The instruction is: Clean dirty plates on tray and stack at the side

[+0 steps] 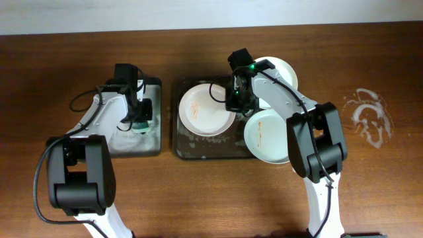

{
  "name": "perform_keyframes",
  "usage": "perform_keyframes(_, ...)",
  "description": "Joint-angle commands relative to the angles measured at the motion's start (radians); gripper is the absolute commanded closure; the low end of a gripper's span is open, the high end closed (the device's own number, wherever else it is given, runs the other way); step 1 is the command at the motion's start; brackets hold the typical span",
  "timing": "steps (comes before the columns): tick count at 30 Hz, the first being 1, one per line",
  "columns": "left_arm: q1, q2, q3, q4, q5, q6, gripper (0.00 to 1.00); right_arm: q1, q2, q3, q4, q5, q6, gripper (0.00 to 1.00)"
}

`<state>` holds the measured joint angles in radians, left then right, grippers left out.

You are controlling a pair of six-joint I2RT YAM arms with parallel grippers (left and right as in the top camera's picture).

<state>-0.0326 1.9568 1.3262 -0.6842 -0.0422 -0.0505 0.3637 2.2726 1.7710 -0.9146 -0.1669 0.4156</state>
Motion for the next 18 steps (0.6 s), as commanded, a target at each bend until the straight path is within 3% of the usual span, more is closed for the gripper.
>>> perform_keyframes(1,0.003,0.006,0.023,-0.011,-0.006,-0.002,0.99,0.011,0.025,-0.001,-0.004,0.025,0.005,0.95)
perform_keyframes(14,0.003,0.006,0.358,-0.389,-0.003,-0.002,0.99,0.011,0.025,-0.001,-0.006,0.0,0.006,0.96)
perform_keyframes(18,0.003,0.006,0.373,-0.419,-0.003,-0.002,0.99,0.011,0.025,-0.001,0.012,-0.003,0.005,0.96)
